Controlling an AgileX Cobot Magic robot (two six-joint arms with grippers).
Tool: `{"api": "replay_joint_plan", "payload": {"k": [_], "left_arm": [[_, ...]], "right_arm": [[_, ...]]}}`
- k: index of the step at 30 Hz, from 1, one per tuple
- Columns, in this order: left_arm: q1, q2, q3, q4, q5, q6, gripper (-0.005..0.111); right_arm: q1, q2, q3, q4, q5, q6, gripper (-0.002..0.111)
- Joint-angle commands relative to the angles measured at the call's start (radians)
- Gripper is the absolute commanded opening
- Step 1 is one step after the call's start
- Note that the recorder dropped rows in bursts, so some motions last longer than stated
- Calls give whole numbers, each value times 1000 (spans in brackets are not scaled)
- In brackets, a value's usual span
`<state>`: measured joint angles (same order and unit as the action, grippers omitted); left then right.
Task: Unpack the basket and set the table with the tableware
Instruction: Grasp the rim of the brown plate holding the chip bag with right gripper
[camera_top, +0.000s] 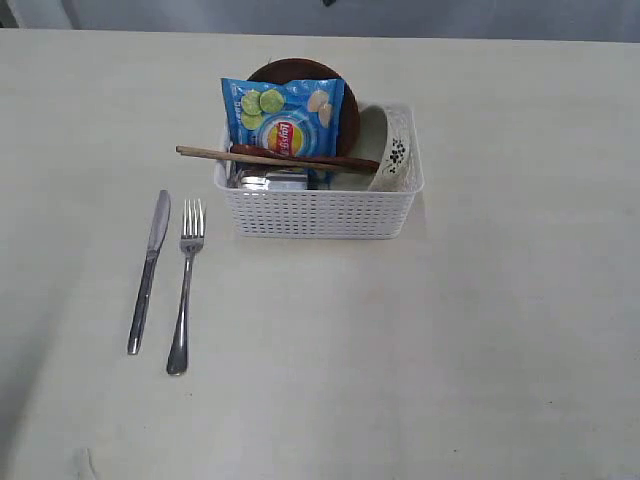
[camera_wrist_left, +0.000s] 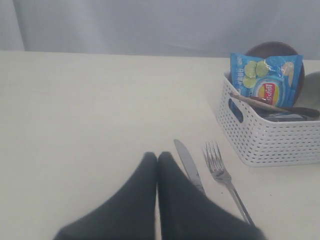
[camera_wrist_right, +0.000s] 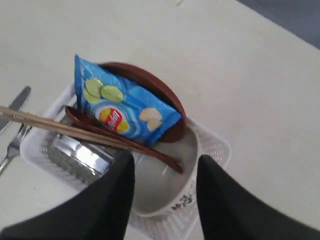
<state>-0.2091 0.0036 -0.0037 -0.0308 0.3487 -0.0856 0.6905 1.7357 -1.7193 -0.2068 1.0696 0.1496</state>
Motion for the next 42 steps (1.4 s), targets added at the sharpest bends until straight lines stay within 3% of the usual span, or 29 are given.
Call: {"api": "replay_joint_plan", "payload": {"k": [1,6,12,21,30,42], "left_arm": [[-5,-4,4,1,-2,3,0],[-5,-4,4,1,-2,3,0],[-5,-4,4,1,-2,3,0],[-5,-4,4,1,-2,3,0],[-5,-4,4,1,-2,3,0],[-5,-4,4,1,-2,3,0]], "right_arm": [[-132,-7,1,163,39,-174,40],[-223,41,5,207,42,-150,40],[-200,171,13,233,52,-156,40],[-197,237,13,291,-43,-321,40],[-199,255,10,367,-145,-630,40],[-199,358,-38,385,-176,-654,40]]}}
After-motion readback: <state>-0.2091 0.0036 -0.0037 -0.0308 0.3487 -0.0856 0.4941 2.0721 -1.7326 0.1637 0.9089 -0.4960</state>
